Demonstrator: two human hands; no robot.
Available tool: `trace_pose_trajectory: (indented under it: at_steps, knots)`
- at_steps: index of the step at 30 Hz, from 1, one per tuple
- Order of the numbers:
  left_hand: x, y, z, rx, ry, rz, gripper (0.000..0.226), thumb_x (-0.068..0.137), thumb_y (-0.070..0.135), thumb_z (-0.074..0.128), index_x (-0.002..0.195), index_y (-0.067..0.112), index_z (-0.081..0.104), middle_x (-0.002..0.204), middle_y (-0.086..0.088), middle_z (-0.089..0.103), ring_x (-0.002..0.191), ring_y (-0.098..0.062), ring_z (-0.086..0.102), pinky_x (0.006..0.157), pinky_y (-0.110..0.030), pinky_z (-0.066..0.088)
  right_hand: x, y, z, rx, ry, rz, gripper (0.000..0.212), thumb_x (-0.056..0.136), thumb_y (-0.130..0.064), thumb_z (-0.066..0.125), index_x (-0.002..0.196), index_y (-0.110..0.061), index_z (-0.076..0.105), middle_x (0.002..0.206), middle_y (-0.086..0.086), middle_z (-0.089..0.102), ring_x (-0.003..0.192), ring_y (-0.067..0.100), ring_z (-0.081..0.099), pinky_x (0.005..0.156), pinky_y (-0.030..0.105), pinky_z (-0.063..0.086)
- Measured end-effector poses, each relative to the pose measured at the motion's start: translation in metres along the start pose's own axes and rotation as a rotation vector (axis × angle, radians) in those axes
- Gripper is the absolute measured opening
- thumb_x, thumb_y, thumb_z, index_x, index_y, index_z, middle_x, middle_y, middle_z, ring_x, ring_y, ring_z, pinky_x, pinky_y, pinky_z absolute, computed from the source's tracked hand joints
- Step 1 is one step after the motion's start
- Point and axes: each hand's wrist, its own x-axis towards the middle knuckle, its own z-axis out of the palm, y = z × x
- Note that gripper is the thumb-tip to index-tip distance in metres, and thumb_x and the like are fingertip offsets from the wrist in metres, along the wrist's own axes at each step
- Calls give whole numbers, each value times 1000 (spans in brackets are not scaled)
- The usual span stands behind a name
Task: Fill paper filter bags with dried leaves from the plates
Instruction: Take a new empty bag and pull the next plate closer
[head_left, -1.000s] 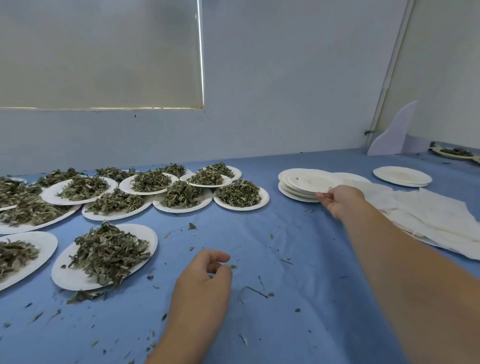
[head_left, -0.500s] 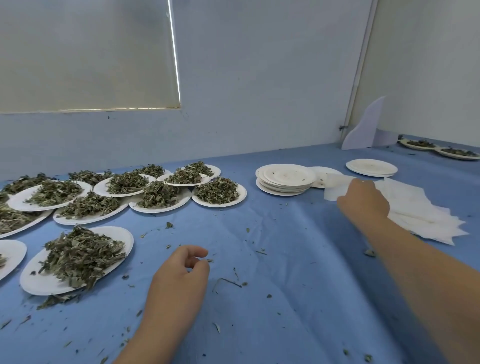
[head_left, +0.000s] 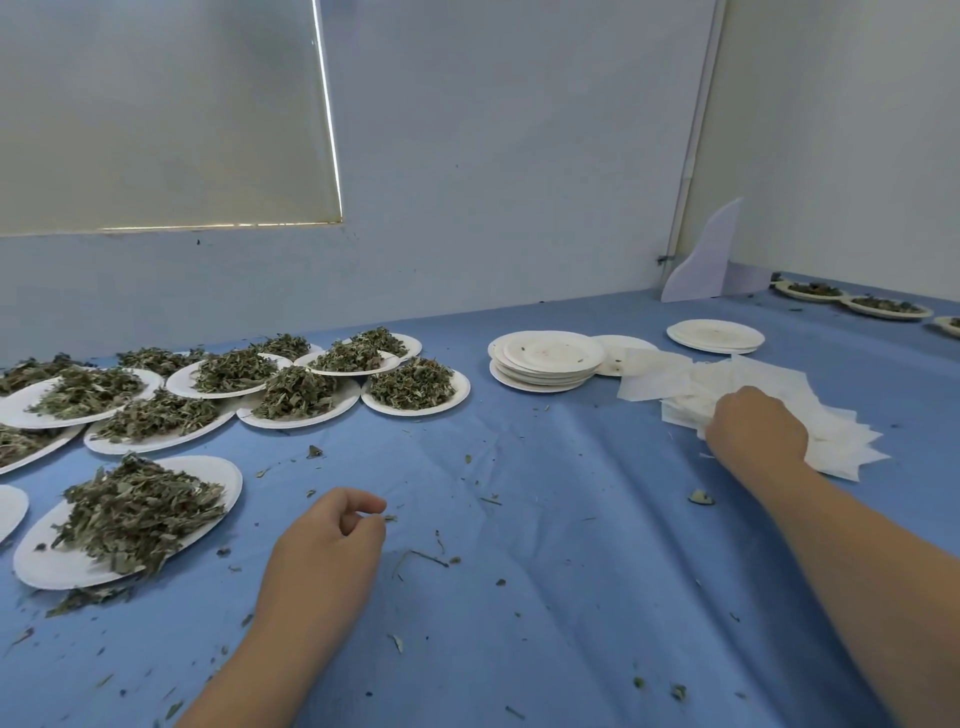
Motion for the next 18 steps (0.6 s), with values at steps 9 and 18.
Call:
trace_pose_trajectory:
  at_steps: [9,18]
  knots:
    - [4,-4,1,41,-14,30,22,88,14,50,84,33,63,78,-10,66,58,-19,55,57,-46,53,-10,1,-8,273,177,-56,13,89,-30,63,89,-18,70,97,4,57,98,27,47,74,35,41]
    - [2,-5,0,101,-53,106,20,89,19,50,92,38,56,69,1,63,64,-14,61,54,-27,45,-54,-46,-66,1069,125,-126,9,87,-27,60,86,-18,61,85,-2,62,73,15,53,58,28,37]
